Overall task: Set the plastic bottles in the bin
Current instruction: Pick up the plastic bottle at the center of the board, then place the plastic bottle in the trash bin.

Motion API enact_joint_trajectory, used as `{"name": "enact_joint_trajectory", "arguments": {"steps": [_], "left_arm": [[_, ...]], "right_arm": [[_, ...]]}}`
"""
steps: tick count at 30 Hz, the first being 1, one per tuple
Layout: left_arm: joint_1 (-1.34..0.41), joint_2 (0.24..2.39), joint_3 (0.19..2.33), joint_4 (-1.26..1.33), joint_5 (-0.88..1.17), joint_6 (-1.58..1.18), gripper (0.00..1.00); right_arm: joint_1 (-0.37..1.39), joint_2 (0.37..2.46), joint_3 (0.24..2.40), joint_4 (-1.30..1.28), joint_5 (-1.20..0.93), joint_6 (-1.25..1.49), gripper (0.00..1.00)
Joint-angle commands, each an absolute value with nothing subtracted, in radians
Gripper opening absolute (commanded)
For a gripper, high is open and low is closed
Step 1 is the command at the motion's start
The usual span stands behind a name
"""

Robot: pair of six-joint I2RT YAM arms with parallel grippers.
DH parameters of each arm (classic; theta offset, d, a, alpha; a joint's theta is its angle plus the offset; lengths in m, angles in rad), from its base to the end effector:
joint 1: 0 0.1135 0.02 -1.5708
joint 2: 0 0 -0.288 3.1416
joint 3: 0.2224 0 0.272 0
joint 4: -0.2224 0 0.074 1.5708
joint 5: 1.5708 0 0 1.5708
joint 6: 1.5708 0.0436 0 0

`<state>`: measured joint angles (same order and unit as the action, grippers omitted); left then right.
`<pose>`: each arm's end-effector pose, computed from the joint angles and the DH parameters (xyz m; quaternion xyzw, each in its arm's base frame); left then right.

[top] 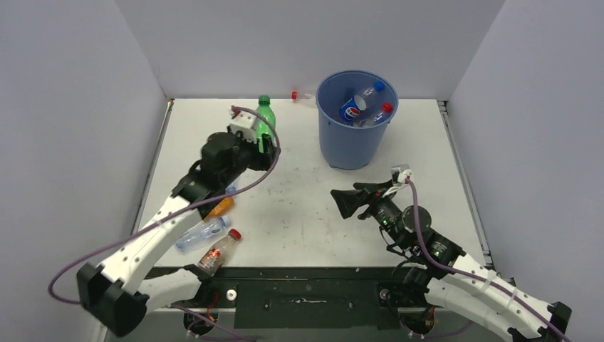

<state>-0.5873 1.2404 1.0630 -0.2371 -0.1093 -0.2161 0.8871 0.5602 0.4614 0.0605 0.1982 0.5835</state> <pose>0.2571 -0.1654 0.3509 0.1250 0.8274 -0.1712 0.5201 0.1094 0.1206 0.2956 -0.0406 0.7191 0.4100 0.5596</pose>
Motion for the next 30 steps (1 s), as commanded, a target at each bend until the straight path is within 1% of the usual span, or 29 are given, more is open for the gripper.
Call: {"name": "enact_joint_trajectory", "arguments": {"steps": [1, 6, 10, 12, 17, 21, 25, 28, 30], "left_arm": [[-0.563, 0.966, 0.940, 0.002, 0.123, -0.174, 0.00], [-0.559, 0.751, 0.668, 0.399, 0.403, -0.203, 0.00], [-0.563, 0.699, 0.460, 0.776, 0.570, -0.318, 0.00], [-0.567, 0.691, 0.421, 0.872, 0.610, -0.344, 0.00], [-0.600, 0.673, 0.420, 0.831, 0.647, -0.317, 0.00], [-0.640, 0.647, 0.425, 0.751, 0.649, -0.258, 0.00], [-0.680, 0.617, 0.434, 0.658, 0.616, -0.177, 0.00], [-0.696, 0.606, 0.437, 0.635, 0.583, -0.148, 0.00], [-0.699, 0.602, 0.438, 0.628, 0.564, -0.142, 0.00]], "right_arm": [[0.885, 0.555, 0.579, 0.055, 0.088, 0.493, 0.90], [0.882, 0.581, 0.692, 0.157, -0.032, 0.461, 0.90], [0.884, 0.655, 0.766, 0.278, -0.128, 0.503, 0.90], [0.884, 0.708, 0.811, 0.311, -0.154, 0.527, 0.90], [0.888, 0.865, 0.891, 0.398, -0.205, 0.583, 0.90], [0.889, 0.968, 0.938, 0.410, -0.153, 0.614, 0.90], [0.893, 1.025, 0.943, 0.484, -0.145, 0.652, 0.92], [0.897, 1.058, 0.959, 0.522, -0.181, 0.666, 0.96], [0.899, 1.063, 0.958, 0.538, -0.198, 0.668, 0.96]]}}
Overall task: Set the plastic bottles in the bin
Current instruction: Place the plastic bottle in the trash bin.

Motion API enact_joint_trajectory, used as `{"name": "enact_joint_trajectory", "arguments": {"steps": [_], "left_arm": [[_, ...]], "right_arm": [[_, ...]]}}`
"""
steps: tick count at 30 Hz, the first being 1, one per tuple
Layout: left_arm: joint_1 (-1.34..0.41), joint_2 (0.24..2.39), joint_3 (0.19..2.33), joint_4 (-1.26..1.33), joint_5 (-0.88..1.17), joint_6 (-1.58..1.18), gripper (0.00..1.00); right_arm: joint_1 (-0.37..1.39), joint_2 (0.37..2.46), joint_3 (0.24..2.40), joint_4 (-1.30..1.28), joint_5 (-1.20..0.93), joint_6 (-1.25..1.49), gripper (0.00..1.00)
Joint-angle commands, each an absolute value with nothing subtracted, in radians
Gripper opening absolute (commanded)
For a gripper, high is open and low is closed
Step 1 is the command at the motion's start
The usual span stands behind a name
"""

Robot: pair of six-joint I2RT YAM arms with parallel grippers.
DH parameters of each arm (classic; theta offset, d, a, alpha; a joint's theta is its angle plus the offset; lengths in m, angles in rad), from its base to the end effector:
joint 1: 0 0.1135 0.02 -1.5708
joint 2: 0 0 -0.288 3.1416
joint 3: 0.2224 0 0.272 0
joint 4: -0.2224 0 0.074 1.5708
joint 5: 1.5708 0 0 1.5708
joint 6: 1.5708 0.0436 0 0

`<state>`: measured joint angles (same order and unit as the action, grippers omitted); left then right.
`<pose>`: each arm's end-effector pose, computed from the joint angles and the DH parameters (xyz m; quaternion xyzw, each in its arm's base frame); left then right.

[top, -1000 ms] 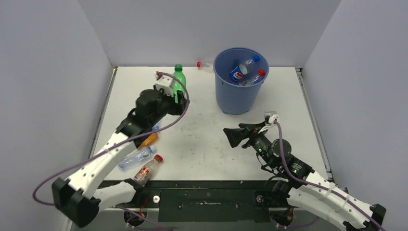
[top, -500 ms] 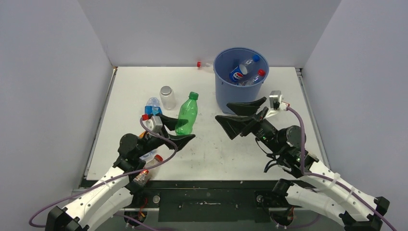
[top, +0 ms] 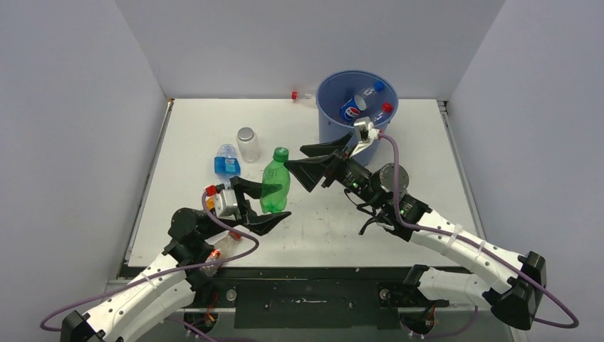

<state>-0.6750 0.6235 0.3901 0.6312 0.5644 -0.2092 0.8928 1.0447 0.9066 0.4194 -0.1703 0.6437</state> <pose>0.1106 -0.1184 0.3216 0.3484 0.4637 -0.4815 0.6571 0.1566 0.2062 0.4179 -0.1418 0.5857 0.5901 0.5372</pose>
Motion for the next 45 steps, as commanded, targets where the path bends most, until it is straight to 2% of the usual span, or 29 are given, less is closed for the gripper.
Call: {"name": "enact_joint_trajectory", "arguments": {"steps": [1, 12, 19, 22, 24, 28, 33, 40, 45], "left_arm": [[-0.701, 0.600, 0.439, 0.624, 0.559, -0.138, 0.00], [-0.702, 0.600, 0.442, 0.611, 0.529, -0.133, 0.00], [-0.707, 0.604, 0.445, 0.593, 0.514, -0.117, 0.00], [-0.712, 0.598, 0.445, 0.581, 0.498, -0.107, 0.00], [-0.716, 0.592, 0.442, 0.578, 0.483, -0.103, 0.00], [-0.717, 0.597, 0.443, 0.577, 0.477, -0.106, 0.00], [-0.719, 0.607, 0.448, 0.578, 0.487, -0.112, 0.00], [-0.724, 0.601, 0.446, 0.570, 0.472, -0.102, 0.00], [-0.726, 0.606, 0.448, 0.567, 0.471, -0.103, 0.00]], "right_arm": [[0.901, 1.064, 0.955, 0.554, -0.209, 0.665, 0.96], [0.932, 1.124, 1.053, 0.419, -0.210, 0.562, 0.98], [0.947, 1.174, 1.111, 0.386, -0.245, 0.529, 0.93], [0.949, 1.163, 1.101, 0.405, -0.255, 0.527, 1.00], [0.949, 1.142, 1.090, 0.411, -0.260, 0.522, 0.94], [0.951, 1.096, 1.091, 0.388, -0.263, 0.495, 0.92], [0.953, 1.133, 1.192, 0.241, -0.248, 0.463, 0.97], [0.974, 1.211, 1.291, 0.067, -0.247, 0.441, 0.77], [1.000, 1.249, 1.343, -0.032, -0.234, 0.405, 0.50]]}}
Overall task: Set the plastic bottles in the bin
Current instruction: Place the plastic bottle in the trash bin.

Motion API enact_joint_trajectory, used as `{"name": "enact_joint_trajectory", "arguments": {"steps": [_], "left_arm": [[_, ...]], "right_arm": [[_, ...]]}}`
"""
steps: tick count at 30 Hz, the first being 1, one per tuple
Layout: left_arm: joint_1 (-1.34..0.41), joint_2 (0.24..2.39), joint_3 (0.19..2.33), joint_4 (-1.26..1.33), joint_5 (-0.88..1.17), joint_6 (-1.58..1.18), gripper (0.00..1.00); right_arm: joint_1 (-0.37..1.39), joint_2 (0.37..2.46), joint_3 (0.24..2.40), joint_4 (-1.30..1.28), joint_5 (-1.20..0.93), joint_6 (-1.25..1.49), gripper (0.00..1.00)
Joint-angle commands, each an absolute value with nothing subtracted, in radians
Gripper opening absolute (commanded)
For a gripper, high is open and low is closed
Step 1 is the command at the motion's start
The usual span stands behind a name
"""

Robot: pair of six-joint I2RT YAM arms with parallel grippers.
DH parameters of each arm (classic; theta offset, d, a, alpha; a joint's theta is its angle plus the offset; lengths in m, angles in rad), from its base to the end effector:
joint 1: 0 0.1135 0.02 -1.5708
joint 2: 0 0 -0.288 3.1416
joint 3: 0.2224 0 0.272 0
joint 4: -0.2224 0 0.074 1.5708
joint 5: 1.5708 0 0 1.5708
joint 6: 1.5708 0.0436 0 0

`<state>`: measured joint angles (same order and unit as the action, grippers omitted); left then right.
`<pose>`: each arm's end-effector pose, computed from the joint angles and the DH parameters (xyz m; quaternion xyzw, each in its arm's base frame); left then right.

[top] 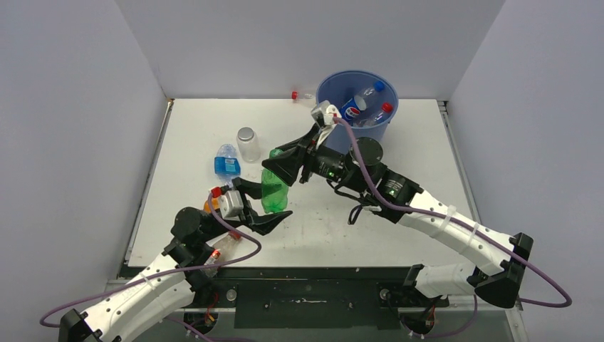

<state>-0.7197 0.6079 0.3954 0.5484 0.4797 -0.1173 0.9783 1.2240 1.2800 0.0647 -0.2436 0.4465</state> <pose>0.1085 -0.1219 0.3178 0.3518 0.4796 -0.4475 0.6678 0.1583 0.2540 0.4731 -0.2607 0.6112 0.5466 0.5096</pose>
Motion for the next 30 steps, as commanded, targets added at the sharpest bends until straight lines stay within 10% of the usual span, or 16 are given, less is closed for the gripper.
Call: {"name": "enact_joint_trajectory", "arguments": {"steps": [1, 6, 10, 16, 30], "left_arm": [[-0.726, 0.606, 0.449, 0.564, 0.469, -0.103, 0.00], [-0.728, 0.607, 0.451, 0.553, 0.458, -0.102, 0.00], [-0.729, 0.613, 0.472, 0.508, 0.471, -0.131, 0.62], [-0.730, 0.624, 0.500, 0.468, 0.476, -0.155, 0.98], [-0.731, 0.517, 0.442, 0.516, 0.223, -0.113, 0.96]], "right_arm": [[1.004, 1.250, 1.347, -0.039, -0.238, 0.400, 0.47], [1.015, 1.255, 1.362, -0.081, -0.233, 0.367, 0.21], [1.020, 1.245, 1.369, -0.117, -0.234, 0.312, 0.05], [1.063, 1.214, 1.390, -0.179, -0.028, 0.155, 0.05], [0.758, 1.199, 1.382, 0.405, 0.588, -0.219, 0.05]]}}
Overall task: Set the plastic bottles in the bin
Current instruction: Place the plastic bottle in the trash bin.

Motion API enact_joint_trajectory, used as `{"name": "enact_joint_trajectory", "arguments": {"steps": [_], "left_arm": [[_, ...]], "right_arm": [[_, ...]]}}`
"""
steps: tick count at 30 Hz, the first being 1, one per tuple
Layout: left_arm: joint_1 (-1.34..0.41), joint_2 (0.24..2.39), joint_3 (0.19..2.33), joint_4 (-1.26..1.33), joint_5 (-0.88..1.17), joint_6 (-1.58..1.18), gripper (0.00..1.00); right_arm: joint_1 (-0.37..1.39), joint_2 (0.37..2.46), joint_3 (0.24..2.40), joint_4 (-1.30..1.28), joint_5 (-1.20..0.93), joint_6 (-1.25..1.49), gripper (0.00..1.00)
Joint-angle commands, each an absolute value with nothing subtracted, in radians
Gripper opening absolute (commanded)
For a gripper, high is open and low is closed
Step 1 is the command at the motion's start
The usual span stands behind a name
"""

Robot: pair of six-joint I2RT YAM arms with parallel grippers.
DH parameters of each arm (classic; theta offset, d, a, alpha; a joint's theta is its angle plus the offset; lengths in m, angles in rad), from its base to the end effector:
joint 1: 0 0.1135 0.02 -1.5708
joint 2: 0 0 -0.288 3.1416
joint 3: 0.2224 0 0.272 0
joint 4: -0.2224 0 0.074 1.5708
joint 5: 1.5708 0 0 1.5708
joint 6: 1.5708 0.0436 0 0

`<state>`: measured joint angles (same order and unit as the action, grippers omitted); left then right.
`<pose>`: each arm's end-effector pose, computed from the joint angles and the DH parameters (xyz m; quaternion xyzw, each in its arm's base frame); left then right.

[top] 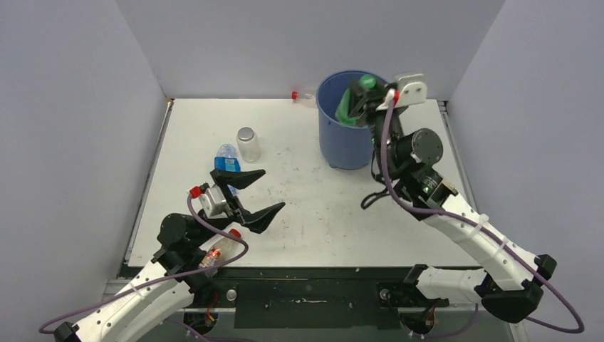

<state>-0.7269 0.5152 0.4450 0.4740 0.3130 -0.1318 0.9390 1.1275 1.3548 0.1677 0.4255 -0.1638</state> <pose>0.0990 -0.1060 0.3420 0.2839 0.4822 -0.4212 0.7138 0.1600 0.1882 0.5357 -0.1343 0.5538 0.1990 0.7973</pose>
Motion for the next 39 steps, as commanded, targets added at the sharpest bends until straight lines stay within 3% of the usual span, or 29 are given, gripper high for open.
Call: {"name": "enact_joint_trajectory", "arguments": {"steps": [1, 10, 22, 29, 34, 39], "left_arm": [[-0.731, 0.522, 0.442, 0.515, 0.218, -0.113, 0.96], [-0.763, 0.594, 0.460, 0.479, 0.240, -0.103, 0.96], [-0.776, 0.588, 0.465, 0.479, 0.242, -0.099, 0.96], [-0.777, 0.592, 0.468, 0.475, 0.251, -0.101, 0.96], [-0.776, 0.601, 0.471, 0.477, 0.265, -0.107, 0.96], [-0.779, 0.604, 0.469, 0.480, 0.269, -0.109, 0.96]], "right_arm": [[0.699, 1.229, 1.380, 0.430, 0.590, -0.183, 0.05], [0.357, 1.447, 1.314, 0.572, 0.476, 0.048, 0.05], [0.273, 1.572, 1.297, 0.378, 0.374, 0.149, 0.05], [0.272, 1.599, 1.322, 0.260, 0.199, 0.234, 0.05], [0.271, 1.577, 1.349, 0.286, 0.037, 0.293, 0.05], [0.276, 1.524, 1.361, 0.346, 0.104, 0.312, 0.05]]}}
